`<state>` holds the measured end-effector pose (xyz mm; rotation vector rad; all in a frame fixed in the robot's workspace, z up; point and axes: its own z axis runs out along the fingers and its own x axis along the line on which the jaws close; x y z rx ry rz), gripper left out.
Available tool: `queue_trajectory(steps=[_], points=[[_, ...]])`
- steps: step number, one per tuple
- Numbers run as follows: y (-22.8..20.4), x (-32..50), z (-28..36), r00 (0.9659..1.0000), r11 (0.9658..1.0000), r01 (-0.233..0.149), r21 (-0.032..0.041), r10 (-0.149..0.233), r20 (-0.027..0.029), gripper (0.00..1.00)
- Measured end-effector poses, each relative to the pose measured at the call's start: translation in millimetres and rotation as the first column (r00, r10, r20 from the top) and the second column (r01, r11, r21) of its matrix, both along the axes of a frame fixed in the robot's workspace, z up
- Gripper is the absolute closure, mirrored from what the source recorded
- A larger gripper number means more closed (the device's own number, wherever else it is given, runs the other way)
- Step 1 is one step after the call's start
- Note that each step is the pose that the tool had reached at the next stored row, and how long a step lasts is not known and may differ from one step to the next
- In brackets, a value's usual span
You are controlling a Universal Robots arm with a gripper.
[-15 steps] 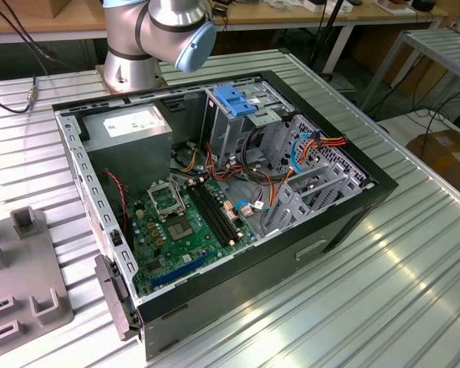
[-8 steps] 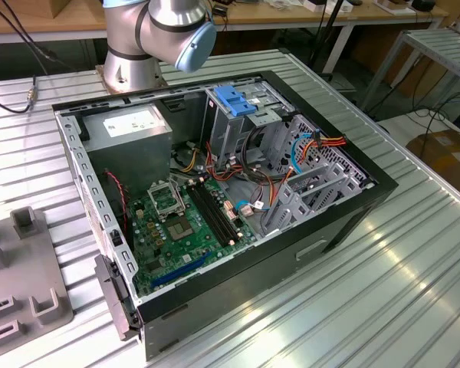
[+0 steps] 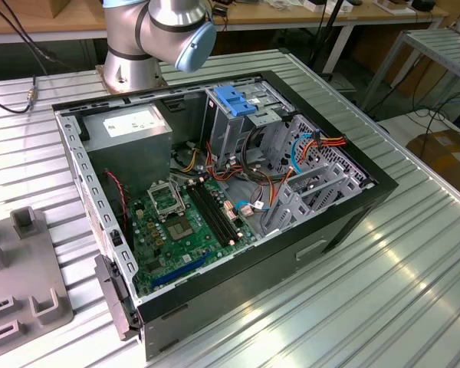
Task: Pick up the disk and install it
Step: 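Pick up the disk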
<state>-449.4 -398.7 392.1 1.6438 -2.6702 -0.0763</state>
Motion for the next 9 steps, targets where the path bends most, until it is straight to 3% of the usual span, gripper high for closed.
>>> queue_trajectory(steps=[4, 7, 9], points=[[0.0, 0.0, 0.0, 0.9983, 0.9983, -0.059, 0.0, 0.059, 0.0, 0.9], [0.0, 0.0, 0.0, 0.9924, 0.9924, -0.123, 0.0, 0.123, 0.0, 0.9], [0.0, 0.0, 0.0, 0.9859, 0.9859, -0.167, 0.0, 0.167, 0.0, 0.9]])
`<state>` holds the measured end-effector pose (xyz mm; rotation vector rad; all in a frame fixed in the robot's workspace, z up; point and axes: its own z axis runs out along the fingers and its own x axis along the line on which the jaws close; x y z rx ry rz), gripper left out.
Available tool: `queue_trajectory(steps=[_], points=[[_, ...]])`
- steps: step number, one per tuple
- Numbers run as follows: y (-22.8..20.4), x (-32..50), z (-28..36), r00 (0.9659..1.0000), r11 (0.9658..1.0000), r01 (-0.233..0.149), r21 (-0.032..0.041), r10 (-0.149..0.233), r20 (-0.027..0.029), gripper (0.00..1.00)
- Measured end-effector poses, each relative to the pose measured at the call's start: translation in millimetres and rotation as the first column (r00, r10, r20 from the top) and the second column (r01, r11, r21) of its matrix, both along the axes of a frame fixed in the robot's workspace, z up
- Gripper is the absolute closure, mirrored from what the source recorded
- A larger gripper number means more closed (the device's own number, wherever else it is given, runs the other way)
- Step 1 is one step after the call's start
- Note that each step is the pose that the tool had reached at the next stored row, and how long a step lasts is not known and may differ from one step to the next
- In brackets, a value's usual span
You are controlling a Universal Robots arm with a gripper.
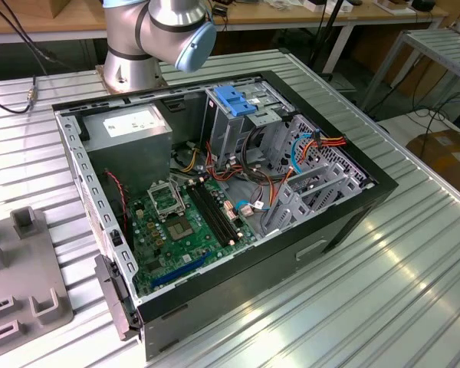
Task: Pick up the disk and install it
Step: 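Pick up the disk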
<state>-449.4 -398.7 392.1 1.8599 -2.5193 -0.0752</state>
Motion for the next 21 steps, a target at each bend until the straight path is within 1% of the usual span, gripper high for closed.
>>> queue_trajectory(steps=[2, 3, 5, 6, 7, 8, 9, 10, 11, 12, 14, 15, 16, 17, 19, 20, 21], points=[[0.0, 0.0, 0.0, 0.9993, 0.9993, -0.038, 0.0, 0.038, 0.0, 0.9], [0.0, 0.0, 0.0, 0.9975, 0.9975, -0.071, 0.0, 0.071, 0.0, 0.9], [0.0, 0.0, 0.0, 0.9941, 0.9941, -0.108, 0.0, 0.108, 0.0, 0.9], [0.0, 0.0, -0.1, 0.99, 0.99, -0.141, 0.0, 0.141, 0.0, 0.9], [0.0, 0.0, -0.1, 0.9863, 0.9863, -0.165, 0.0, 0.165, 0.0, 0.9], [0.0, 0.0, -0.2, 0.9805, 0.9805, -0.196, 0.0, 0.196, 0.0, 0.9], [0.0, 0.0, -0.3, 0.9722, 0.9722, -0.234, -0.0001, 0.234, 0.0, 0.9], [0.0, 0.0, -0.3, 0.9647, 0.9647, -0.263, -0.0001, 0.263, 0.0, 0.9], [0.0, 0.0, -0.4, 0.9551, 0.9551, -0.296, -0.0001, 0.296, -0.0001, 0.9], [0.0, 0.0, -0.4, 0.9498, 0.9498, -0.313, 0.0, 0.313, 0.0, 0.9], [0.0, 0.0, -0.5, 0.9374, 0.9374, -0.348, -0.0001, 0.348, 0.0, 0.9], [0.0, 0.0, -0.5, 0.9306, 0.9306, -0.366, -0.0001, 0.366, 0.0, 0.9], [0.0, 0.0, -0.7, 0.923, 0.923, -0.385, -0.0001, 0.385, 0.0002, 0.9], [0.1, 0.1, -1.1, 0.9183, 0.9183, -0.396, -0.0001, 0.396, 0.0003, 0.9], [0.9, 0.1, -3.8, 0.9054, 0.9054, -0.425, -0.0019, 0.425, 0.0041, 0.9], [0.9, 0.1, -4.8, 0.8989, 0.8989, -0.438, -0.0023, 0.438, 0.0049, 0.9], [1.1, 0.1, -6.0, 0.8907, 0.8907, -0.455, -0.0029, 0.455, 0.0059, 0.9]])
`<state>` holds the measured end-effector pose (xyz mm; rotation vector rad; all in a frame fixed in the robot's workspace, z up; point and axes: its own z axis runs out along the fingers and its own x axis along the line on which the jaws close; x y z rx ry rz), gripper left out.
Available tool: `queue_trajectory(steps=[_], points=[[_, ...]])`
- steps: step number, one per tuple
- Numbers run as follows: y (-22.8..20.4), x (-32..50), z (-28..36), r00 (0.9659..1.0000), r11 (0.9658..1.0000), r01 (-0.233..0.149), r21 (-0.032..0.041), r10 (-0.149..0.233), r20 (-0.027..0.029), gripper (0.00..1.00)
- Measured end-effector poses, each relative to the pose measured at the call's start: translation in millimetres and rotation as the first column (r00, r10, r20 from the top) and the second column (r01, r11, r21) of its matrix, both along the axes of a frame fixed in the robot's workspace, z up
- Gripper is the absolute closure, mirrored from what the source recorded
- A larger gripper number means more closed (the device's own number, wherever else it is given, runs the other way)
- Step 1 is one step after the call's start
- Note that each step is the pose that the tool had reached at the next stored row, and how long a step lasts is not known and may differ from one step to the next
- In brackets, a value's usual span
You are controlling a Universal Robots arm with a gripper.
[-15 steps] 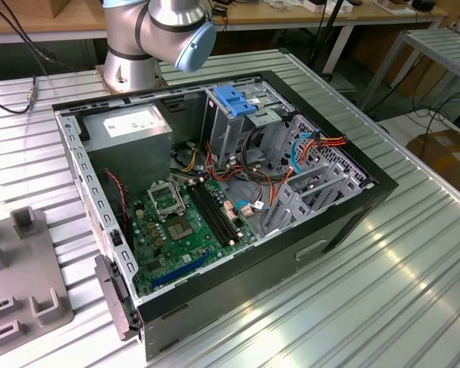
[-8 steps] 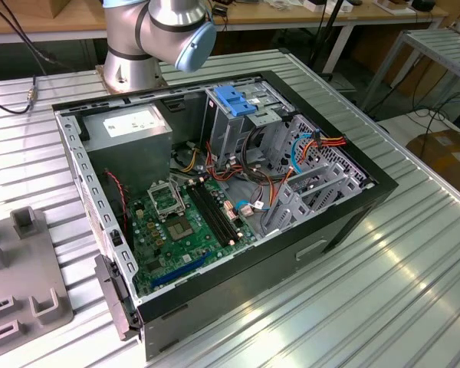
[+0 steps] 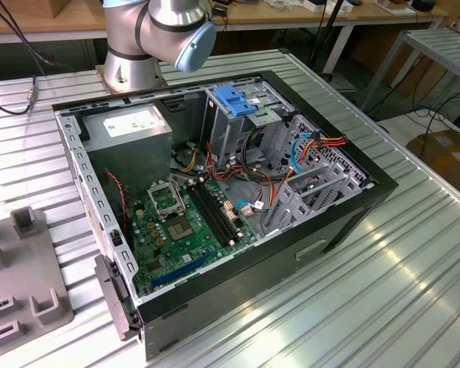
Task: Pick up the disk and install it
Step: 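Pick up the disk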
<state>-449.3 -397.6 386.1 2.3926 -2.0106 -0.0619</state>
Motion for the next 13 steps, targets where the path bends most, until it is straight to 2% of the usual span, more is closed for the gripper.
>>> queue_trajectory(steps=[3, 4, 5, 6, 7, 9, 10, 11, 12, 13], points=[[0.2, 0.0, -3.6, 0.9999, 1.0, -0.009, 0.0001, 0.009, 0.004, 0.89], [0.5, 0.0, -5.0, 1.0, 1.0, -0.003, -0.0001, 0.003, 0.0055, 0.83], [0.7, 0.1, -6.8, 0.9999, 0.9999, 0.013, 0.0, -0.013, 0.0058, 0.71], [0.8, 0.1, -8.3, 0.9995, 0.9995, 0.033, 0.0, -0.033, 0.0058, 0.64], [0.8, 0.1, -9.7, 0.9987, 0.9988, 0.05, 0.0, -0.05, 0.0059, 0.52], [1.1, 0.1, -12.6, 0.9973, 0.9973, 0.073, -0.0001, -0.073, 0.0057, 0.4], [1.8, 0.1, -13.9, 0.997, 0.9971, 0.077, -0.0001, -0.077, 0.0057, 0.4], [3.8, 0.1, -16.0, 0.9969, 0.9969, 0.079, -0.0001, -0.079, 0.0057, 0.4], [6.4, 0.1, -17.9, 0.9969, 0.9969, 0.079, 0.0, -0.079, 0.0057, 0.34], [10.5, 0.1, -20.7, 0.9968, 0.9968, 0.079, -0.0001, -0.079, 0.0057, 0.34]])
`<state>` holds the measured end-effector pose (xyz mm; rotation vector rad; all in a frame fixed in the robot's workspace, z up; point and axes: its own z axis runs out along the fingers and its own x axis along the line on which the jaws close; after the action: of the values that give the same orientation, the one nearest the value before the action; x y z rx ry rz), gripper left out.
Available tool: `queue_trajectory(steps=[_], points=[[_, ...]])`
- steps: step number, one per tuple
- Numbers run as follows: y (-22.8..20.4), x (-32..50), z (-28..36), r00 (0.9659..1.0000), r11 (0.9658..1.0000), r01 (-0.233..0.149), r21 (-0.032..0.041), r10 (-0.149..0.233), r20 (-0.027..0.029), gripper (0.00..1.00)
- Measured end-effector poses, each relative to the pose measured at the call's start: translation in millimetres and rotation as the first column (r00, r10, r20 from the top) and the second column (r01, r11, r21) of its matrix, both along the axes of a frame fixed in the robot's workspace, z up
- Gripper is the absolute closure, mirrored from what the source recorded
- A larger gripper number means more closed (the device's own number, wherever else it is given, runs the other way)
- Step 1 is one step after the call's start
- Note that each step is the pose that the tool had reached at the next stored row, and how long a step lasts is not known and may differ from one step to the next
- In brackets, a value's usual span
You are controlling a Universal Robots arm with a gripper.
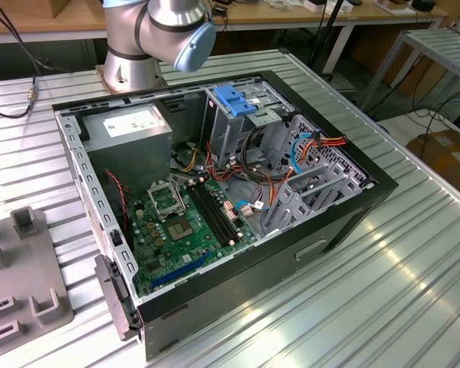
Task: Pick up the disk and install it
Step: 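Pick up the disk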
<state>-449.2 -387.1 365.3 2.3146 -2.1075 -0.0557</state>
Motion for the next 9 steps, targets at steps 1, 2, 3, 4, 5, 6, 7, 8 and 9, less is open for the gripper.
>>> queue_trajectory(steps=[1, 2, 3, 4, 5, 6, 7, 8, 9], points=[[0.9, 0.0, -2.1, 1.0, 1.0, 0.005, 0.0001, -0.005, 0.0003, 0.34], [2.2, 0.0, -4.7, 0.9999, 0.9999, 0.01, 0.0001, -0.01, 0.0002, 0.34], [2.9, -1.5, -7.1, 0.9999, 0.9999, 0.014, 0.0, -0.014, 0.0, 0.34], [3.1, -2.8, -8.3, 0.9999, 0.9999, 0.015, 0.0, -0.015, 0.0, 0.34], [3.3, -3.6, -9.4, 0.9999, 0.9999, 0.015, 0.0001, -0.015, 0.0005, 0.34], [3.4, -4.3, -10.4, 0.9999, 0.9999, 0.015, 0.0001, -0.015, 0.0009, 0.34], [3.4, -4.8, -11.2, 0.9999, 0.9999, 0.015, 0.0, -0.015, 0.0014, 0.34], [3.4, -5.5, -11.6, 0.9999, 0.9999, 0.015, 0.0001, -0.015, 0.0037, 0.34], [3.4, -5.5, -12.0, 0.9999, 0.9999, 0.015, 0.0004, -0.015, 0.0065, 0.34]])
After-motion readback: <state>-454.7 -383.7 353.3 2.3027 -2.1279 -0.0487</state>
